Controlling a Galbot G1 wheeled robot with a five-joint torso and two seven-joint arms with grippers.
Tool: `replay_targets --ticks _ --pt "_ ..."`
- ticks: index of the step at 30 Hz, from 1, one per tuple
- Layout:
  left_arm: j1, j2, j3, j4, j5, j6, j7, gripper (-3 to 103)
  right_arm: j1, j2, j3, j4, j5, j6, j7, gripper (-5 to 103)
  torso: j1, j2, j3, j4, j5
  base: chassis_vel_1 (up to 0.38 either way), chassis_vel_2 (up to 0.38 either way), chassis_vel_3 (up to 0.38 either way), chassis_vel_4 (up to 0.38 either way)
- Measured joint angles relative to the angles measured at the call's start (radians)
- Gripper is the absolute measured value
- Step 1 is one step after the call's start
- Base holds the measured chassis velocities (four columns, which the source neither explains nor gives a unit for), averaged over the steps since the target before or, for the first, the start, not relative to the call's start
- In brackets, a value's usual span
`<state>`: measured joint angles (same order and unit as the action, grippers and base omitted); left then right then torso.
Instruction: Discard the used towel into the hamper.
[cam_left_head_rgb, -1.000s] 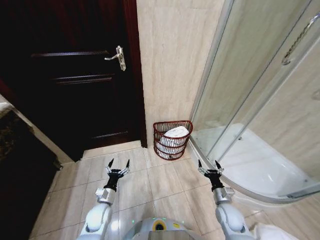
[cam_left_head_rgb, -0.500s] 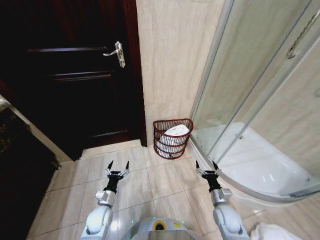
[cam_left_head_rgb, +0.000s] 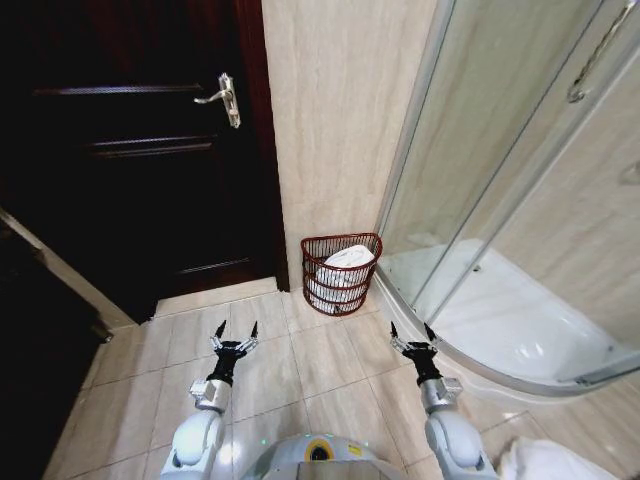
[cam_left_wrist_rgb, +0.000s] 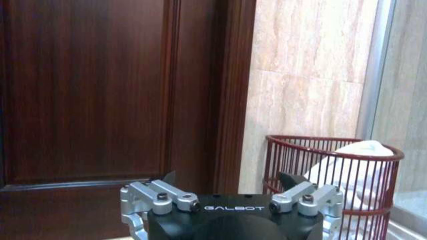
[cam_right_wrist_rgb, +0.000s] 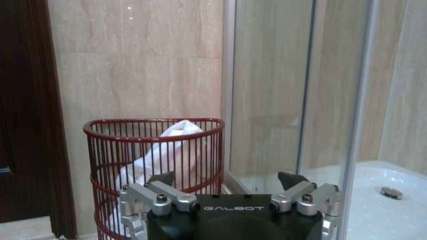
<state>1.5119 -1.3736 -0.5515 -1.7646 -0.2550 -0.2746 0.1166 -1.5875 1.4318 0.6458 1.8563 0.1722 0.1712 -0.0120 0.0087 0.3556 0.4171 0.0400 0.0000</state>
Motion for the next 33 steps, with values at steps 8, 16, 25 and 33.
replay_targets --ticks 8,16,25,33 --pt "-0.001 0.0 0.001 0.001 0.006 -0.001 0.0 100 -0.001 0.002 0.0 0.001 0.0 -0.002 0.004 100 -0.008 -0.032 -0.02 0.0001 0.0 0.0 0.0 0.0 0.0" --pt "-0.002 -0.001 0.002 0.001 0.011 -0.002 0.001 100 -0.001 0.002 0.0 0.001 0.0 -0.002 0.01 100 -0.008 -0.044 -0.03 0.0001 0.0 -0.034 -0.031 -0.03 -0.038" --pt "-0.008 -0.006 0.005 0.002 0.016 -0.003 0.001 100 -0.003 -0.001 0.0 -0.006 0.001 -0.002 0.018 100 -0.008 -0.041 -0.029 -0.0002 0.0 -0.086 -0.083 -0.089 -0.08" --pt "-0.01 -0.007 0.006 0.003 0.022 -0.004 0.002 100 -0.005 0.002 -0.002 -0.007 0.001 0.0 0.02 100 -0.009 -0.038 -0.027 0.0 0.0001 -0.114 -0.109 -0.115 -0.119"
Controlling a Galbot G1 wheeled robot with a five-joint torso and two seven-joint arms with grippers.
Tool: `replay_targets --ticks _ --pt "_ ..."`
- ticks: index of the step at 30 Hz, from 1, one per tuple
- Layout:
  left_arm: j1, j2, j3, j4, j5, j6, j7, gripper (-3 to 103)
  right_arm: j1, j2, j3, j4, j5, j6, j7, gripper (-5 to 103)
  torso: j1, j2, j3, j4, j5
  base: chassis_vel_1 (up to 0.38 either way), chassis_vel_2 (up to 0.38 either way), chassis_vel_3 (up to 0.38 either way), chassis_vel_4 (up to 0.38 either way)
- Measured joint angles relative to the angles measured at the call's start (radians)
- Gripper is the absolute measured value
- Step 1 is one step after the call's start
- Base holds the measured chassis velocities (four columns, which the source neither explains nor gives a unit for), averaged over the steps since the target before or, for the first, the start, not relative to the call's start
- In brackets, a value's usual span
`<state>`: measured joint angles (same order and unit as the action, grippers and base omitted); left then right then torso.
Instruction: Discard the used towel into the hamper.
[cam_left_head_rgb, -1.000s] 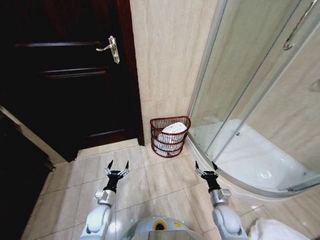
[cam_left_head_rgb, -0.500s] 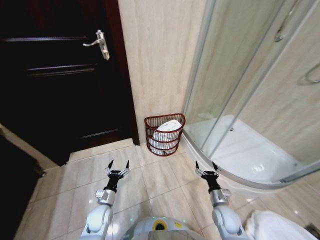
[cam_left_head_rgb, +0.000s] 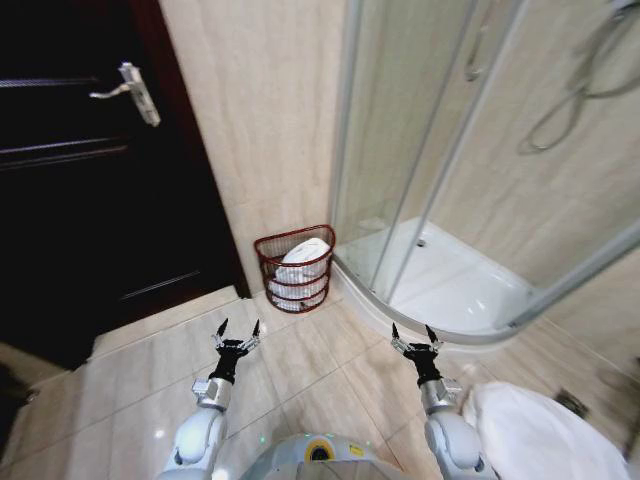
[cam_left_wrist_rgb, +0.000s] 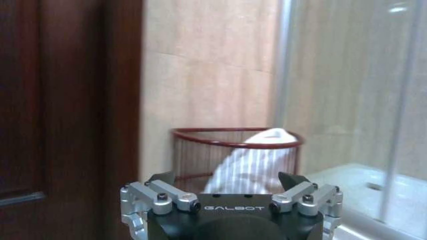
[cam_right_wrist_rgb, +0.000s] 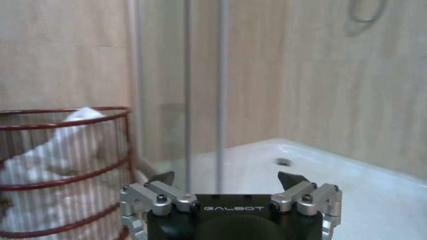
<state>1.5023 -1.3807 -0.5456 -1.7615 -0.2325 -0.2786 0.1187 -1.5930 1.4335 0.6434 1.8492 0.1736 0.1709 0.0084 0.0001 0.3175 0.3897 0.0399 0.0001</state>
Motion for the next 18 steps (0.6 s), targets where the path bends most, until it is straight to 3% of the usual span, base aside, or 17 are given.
replay_targets --ticks 18 --pt "-0.008 0.001 0.004 0.0 0.005 0.002 0.001 100 -0.015 0.006 -0.006 0.001 -0.001 0.005 0.009 100 0.0 0.004 0.002 0.0 0.0 -0.126 -0.129 -0.122 -0.13"
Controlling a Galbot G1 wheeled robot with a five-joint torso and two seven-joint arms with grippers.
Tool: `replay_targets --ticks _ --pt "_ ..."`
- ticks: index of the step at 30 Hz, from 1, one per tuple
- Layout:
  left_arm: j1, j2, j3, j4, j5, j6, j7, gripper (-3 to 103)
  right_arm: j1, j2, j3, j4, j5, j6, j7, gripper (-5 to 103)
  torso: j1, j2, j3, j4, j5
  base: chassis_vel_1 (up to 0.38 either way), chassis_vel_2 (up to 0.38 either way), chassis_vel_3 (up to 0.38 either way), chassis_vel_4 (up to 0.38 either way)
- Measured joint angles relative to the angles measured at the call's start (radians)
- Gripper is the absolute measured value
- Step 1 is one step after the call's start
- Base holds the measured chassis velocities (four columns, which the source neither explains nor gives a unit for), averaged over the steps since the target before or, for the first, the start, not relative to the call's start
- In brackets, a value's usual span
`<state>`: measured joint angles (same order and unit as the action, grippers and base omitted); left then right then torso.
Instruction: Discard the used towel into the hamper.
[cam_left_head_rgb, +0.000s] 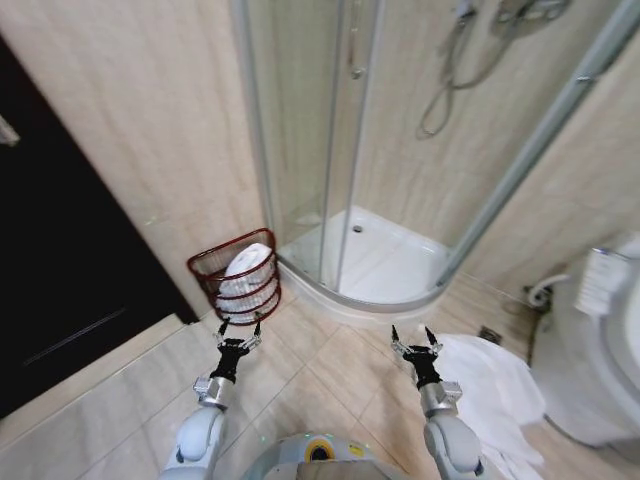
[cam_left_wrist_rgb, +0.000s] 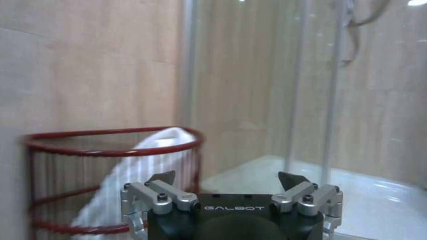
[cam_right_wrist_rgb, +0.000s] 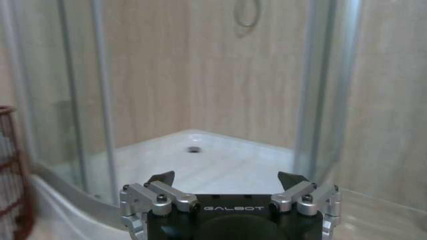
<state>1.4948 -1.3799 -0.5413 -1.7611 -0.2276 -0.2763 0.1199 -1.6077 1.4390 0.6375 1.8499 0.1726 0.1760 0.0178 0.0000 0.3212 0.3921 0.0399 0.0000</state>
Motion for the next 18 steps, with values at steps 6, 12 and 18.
replay_targets --ticks 6,12,18 --pt "-0.003 0.0 0.001 0.0 0.0 0.001 0.0 100 -0.004 0.001 -0.004 0.001 -0.021 -0.001 0.009 100 0.0 0.001 0.0 0.0 0.0 -0.142 -0.131 -0.112 -0.126" --pt "-0.002 0.0 -0.001 0.0 -0.001 -0.001 0.0 100 -0.003 0.002 -0.004 0.004 -0.032 -0.007 0.011 100 0.0 0.001 0.001 0.0002 -0.0002 -0.147 -0.164 -0.088 -0.071" --pt "-0.001 0.001 -0.003 0.0 -0.004 -0.009 0.0 100 -0.009 0.004 -0.006 0.006 -0.032 -0.007 0.01 100 0.0 0.002 0.001 0.0 -0.0008 -0.217 -0.275 -0.042 0.023"
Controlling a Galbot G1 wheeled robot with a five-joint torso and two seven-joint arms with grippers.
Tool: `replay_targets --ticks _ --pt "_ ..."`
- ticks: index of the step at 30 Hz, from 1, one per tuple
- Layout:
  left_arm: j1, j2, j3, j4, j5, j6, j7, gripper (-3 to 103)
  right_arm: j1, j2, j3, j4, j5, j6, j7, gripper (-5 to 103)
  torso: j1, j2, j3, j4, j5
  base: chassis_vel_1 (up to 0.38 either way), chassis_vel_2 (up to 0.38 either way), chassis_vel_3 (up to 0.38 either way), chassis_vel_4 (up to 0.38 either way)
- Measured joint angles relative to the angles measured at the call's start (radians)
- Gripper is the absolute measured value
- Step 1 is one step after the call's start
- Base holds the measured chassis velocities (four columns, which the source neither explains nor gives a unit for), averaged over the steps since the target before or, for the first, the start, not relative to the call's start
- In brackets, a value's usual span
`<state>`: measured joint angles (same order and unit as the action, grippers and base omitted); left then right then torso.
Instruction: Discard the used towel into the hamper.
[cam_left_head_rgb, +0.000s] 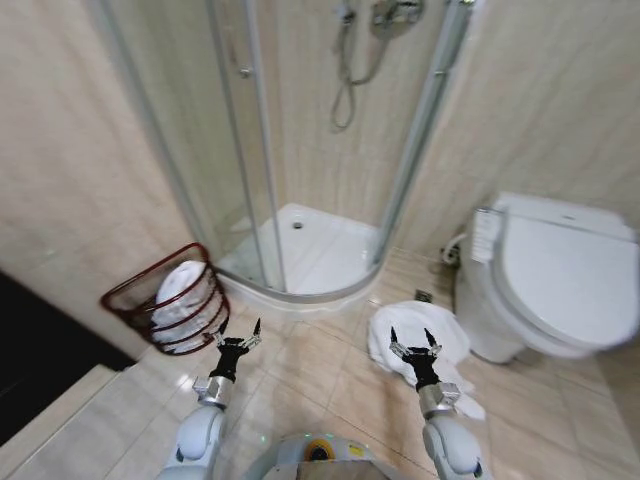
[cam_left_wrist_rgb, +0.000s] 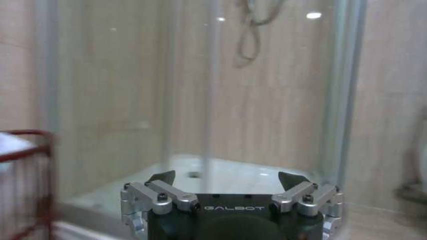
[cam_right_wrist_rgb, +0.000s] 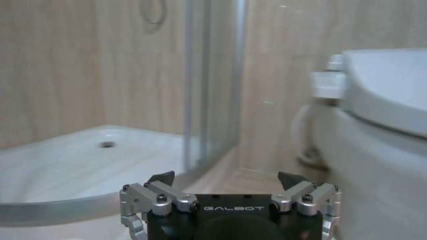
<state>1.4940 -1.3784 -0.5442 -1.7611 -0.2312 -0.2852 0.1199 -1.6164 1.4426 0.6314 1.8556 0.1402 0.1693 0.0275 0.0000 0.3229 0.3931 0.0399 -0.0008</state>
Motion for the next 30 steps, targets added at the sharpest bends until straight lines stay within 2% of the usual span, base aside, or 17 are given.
replay_targets --ticks 3,7,8,10,13,16,20,21,30 --pt "0.0 -0.001 0.0 0.0 0.0 -0.006 0.0 100 -0.004 -0.002 0.0 0.0 0.0 0.002 -0.002 100 0.0 0.0 0.0 0.0 0.0012 -0.27 -0.337 0.028 0.091" --pt "0.0 -0.002 0.002 0.003 0.0 -0.014 0.001 100 -0.009 -0.002 0.002 0.0 0.0 0.005 -0.003 100 0.0 0.0 0.0 -0.0002 0.0004 -0.33 -0.366 0.067 0.135" --pt "0.0 -0.003 0.002 0.006 -0.001 -0.022 0.002 100 -0.01 -0.002 0.003 0.0 0.0 0.006 -0.005 100 0.0 0.0 0.0 0.0003 0.0017 -0.308 -0.369 0.1 0.163" --pt "-0.003 -0.006 0.003 0.011 -0.003 -0.035 0.002 100 -0.01 -0.002 0.003 -0.001 0.0 0.012 -0.005 100 0.0 0.0 0.0 -0.0005 0.0002 -0.318 -0.397 0.1 0.185" --pt "-0.007 -0.008 0.005 0.013 -0.01 -0.044 0.002 100 -0.011 0.002 0.003 -0.006 -0.004 0.026 -0.016 100 0.0 0.0 0.0 -0.0003 0.0016 -0.29 -0.34 0.128 0.191" --pt "-0.007 -0.007 0.007 0.013 -0.019 -0.044 0.002 100 -0.013 0.006 -0.002 -0.006 -0.004 0.03 -0.017 100 0.0 0.001 0.0 -0.0003 0.0006 -0.174 -0.252 0.114 0.128" --pt "-0.003 -0.004 0.007 0.007 -0.034 -0.034 0.002 100 -0.013 0.012 -0.006 -0.006 -0.008 0.029 -0.017 100 0.0 0.001 0.0 0.0004 0.0011 -0.028 -0.064 0.059 0.031" --pt "-0.002 -0.002 0.007 0.006 -0.036 -0.03 0.002 100 -0.013 0.014 -0.006 -0.005 -0.011 0.027 -0.017 100 0.0 0.001 0.0 0.0004 0.0002 0.045 0.062 -0.048 -0.039" --pt "0.008 0.003 0.004 0.01 -0.037 -0.029 0.0 100 -0.012 0.021 -0.007 0.0 -0.021 0.017 -0.016 100 0.0 0.001 0.0 0.0001 0.0009 0.048 0.043 -0.038 -0.049"
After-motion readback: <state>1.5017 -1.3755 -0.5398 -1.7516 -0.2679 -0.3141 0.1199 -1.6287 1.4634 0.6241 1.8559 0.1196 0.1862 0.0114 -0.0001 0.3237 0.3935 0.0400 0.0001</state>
